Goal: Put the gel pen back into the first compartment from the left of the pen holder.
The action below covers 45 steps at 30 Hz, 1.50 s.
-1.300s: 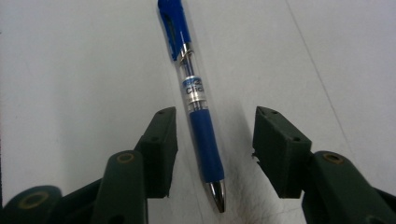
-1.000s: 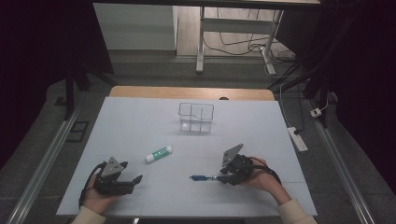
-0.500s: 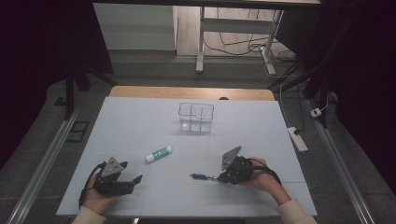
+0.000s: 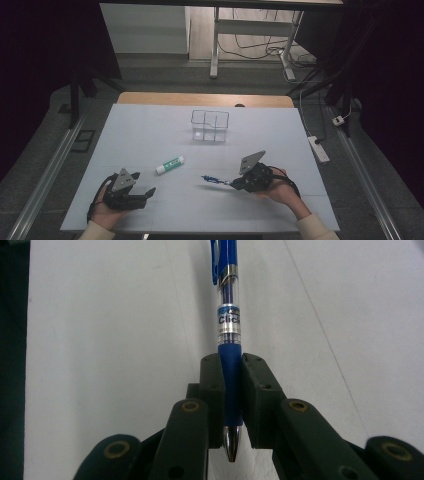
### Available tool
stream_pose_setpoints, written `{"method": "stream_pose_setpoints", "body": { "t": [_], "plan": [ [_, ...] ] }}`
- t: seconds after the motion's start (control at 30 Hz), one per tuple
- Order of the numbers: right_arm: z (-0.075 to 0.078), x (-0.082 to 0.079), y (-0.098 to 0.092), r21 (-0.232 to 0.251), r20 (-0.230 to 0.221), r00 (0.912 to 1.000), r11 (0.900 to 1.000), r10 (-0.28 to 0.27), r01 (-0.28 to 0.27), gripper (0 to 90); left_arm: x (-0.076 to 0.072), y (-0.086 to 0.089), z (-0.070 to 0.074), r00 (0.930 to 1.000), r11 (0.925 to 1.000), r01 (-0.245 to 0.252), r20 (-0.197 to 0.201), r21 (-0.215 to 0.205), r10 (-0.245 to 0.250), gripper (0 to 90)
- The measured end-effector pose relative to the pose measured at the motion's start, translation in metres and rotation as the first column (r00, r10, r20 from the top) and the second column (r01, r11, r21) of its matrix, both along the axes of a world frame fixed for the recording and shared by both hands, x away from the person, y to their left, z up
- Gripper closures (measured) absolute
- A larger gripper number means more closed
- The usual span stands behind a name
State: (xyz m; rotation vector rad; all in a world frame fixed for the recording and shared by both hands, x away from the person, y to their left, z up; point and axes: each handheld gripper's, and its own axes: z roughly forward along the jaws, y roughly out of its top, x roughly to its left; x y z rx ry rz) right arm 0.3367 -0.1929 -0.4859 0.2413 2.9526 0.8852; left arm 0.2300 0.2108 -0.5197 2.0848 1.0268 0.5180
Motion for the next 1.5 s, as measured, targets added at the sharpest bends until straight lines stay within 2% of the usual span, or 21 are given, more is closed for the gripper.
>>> {"method": "stream_pose_setpoints", "body": {
  "t": [0.23,0.43,0.73,0.97,1.3,1.5],
  "plan": [
    [0.001,0.001,0.006,0.030,-0.027,0.9993,0.999,-0.024,0.025,79.8,0.002,-0.021,0.011,0.9972,0.9974,0.066,0.034,0.031,-0.067,23.8],
    [0.003,0.001,0.014,0.056,-0.040,0.9989,0.998,-0.025,0.028,79.8,0.005,-0.044,0.021,0.9897,0.9899,0.130,0.053,0.056,-0.133,24.1],
    [0.005,0.001,0.022,0.072,-0.052,0.9983,0.997,-0.028,0.031,79.8,0.013,-0.070,0.031,0.9782,0.9787,0.187,0.075,0.084,-0.193,24.0],
    [0.005,0.001,0.026,0.089,-0.060,0.9977,0.995,-0.029,0.035,79.8,0.020,-0.090,0.037,0.9588,0.9597,0.262,0.085,0.101,-0.271,23.5],
    [0.005,0.004,0.032,0.098,-0.088,0.9954,0.994,-0.038,0.046,79.8,0.026,-0.105,0.039,0.9468,0.9438,0.296,0.086,0.148,-0.310,23.0],
    [0.005,0.005,0.039,0.098,-0.096,0.9948,0.994,-0.031,0.041,79.8,0.029,-0.117,0.040,0.9370,0.9298,0.318,0.088,0.186,-0.338,23.0]
  ]
}}
